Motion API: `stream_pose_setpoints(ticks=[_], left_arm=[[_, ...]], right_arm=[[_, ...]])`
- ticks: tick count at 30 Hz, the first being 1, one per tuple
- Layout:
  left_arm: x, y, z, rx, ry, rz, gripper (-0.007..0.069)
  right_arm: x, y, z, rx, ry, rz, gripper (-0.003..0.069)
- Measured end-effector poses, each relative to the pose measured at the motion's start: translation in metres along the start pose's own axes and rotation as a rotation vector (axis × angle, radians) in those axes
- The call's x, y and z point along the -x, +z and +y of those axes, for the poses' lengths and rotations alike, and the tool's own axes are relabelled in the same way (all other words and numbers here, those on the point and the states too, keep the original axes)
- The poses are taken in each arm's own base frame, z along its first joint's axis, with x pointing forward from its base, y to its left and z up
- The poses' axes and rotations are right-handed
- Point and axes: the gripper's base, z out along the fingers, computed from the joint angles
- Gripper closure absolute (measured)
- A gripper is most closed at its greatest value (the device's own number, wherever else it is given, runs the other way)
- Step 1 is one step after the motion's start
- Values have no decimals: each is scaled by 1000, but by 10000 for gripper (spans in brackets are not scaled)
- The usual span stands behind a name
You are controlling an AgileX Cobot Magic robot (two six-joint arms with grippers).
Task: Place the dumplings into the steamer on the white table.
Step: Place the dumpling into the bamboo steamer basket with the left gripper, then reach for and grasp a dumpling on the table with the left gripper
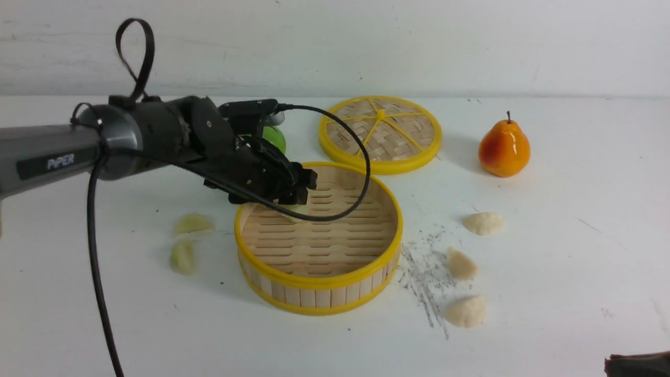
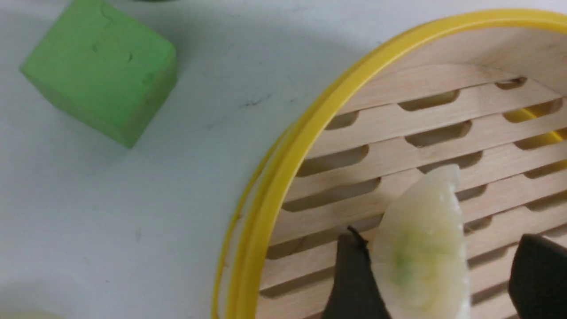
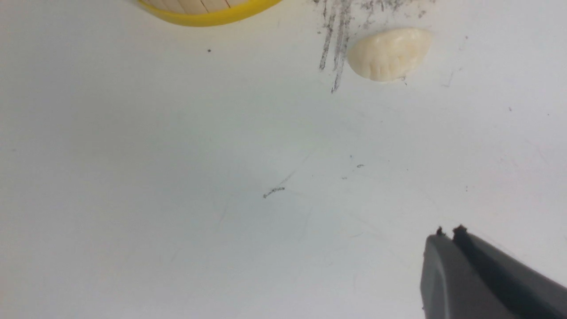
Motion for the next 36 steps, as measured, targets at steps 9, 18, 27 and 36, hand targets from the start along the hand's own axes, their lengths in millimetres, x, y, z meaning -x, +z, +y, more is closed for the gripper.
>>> stream_pose_setpoints(ticks=[9, 18, 27, 36], left_arm=[[20, -109, 23, 139, -102, 36, 253], [-49, -58, 72, 292, -287, 230, 283], [-63, -12, 87, 304, -269, 210, 297], [-65, -6, 88, 306, -272, 221, 381]], right_arm=[[0, 0, 0, 0, -1, -1, 645], [0, 1, 0, 4, 6, 0, 645], [0, 1, 0, 4, 6, 0, 645], [0, 1, 0, 3, 6, 1, 640]])
